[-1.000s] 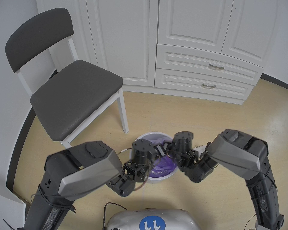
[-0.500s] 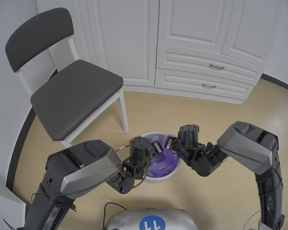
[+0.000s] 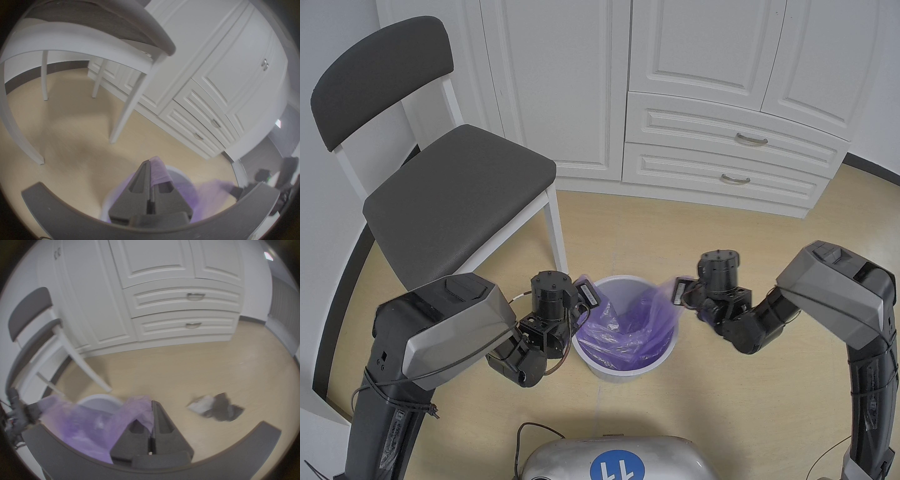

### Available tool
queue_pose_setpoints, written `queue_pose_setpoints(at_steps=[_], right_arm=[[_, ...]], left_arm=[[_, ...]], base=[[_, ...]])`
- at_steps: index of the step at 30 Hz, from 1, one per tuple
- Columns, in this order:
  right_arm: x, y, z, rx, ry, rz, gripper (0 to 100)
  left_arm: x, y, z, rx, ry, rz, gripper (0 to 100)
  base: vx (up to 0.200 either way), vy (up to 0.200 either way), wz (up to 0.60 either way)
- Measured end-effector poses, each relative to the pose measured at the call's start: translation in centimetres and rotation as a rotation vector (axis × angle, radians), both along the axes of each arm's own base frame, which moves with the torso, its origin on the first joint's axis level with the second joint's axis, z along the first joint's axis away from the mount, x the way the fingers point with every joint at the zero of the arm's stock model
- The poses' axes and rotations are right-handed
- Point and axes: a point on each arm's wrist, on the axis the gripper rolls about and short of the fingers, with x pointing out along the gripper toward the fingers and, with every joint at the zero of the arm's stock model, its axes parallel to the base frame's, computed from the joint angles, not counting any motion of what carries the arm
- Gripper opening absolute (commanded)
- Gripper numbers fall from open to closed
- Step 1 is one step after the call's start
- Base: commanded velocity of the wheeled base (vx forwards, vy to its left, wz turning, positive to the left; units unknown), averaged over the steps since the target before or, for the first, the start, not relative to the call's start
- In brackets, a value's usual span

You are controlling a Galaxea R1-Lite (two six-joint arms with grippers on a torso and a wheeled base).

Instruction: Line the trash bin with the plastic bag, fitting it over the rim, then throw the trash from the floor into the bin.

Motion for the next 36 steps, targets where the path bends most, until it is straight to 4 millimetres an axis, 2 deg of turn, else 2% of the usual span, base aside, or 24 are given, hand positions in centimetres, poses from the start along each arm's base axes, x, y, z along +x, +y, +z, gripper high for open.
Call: queue_pose_setpoints(at_steps=[2, 5, 8, 12, 16, 19, 22, 25, 36], right_arm=[[0.0, -1.1, -0.1, -0.042, 0.011, -0.015, 0], [-0.8, -1.5, -0.2, -0.112, 0.026, 0.014, 0], [-1.1, -3.4, -0.4, -0.184, 0.051, 0.011, 0], [-1.9, -4.8, -0.3, -0.265, 0.058, 0.040, 0], [-2.2, -7.2, -0.2, -0.356, 0.040, 0.034, 0], [-2.7, -7.9, -0.6, -0.400, 0.044, 0.050, 0], [-3.0, -8.9, -1.0, -0.433, 0.068, 0.042, 0], [-3.4, -9.1, -1.4, -0.465, 0.086, 0.058, 0], [-4.0, -10.7, -2.0, -0.511, 0.127, 0.079, 0]], left_arm=[[-0.2, 0.3, 0.1, 0.037, 0.000, -0.010, 0], [-0.2, 1.8, 0.3, 0.120, -0.006, 0.003, 0], [-0.8, 2.3, 0.8, 0.209, -0.017, -0.014, 0], [-0.9, 4.5, 1.1, 0.350, -0.023, 0.000, 0], [-1.2, 5.9, 1.0, 0.458, -0.018, -0.002, 0], [-0.9, 7.3, 0.4, 0.518, 0.002, 0.018, 0], [-0.9, 7.8, -0.4, 0.558, 0.017, 0.014, 0], [-0.6, 8.9, -1.1, 0.587, 0.041, 0.030, 0], [-0.6, 9.6, -2.0, 0.605, 0.067, 0.028, 0]], base=[[0.000, 0.000, 0.00], [0.000, 0.000, 0.00], [0.000, 0.000, 0.00], [0.000, 0.000, 0.00], [0.000, 0.000, 0.00], [0.000, 0.000, 0.00], [0.000, 0.000, 0.00], [0.000, 0.000, 0.00], [0.000, 0.000, 0.00]])
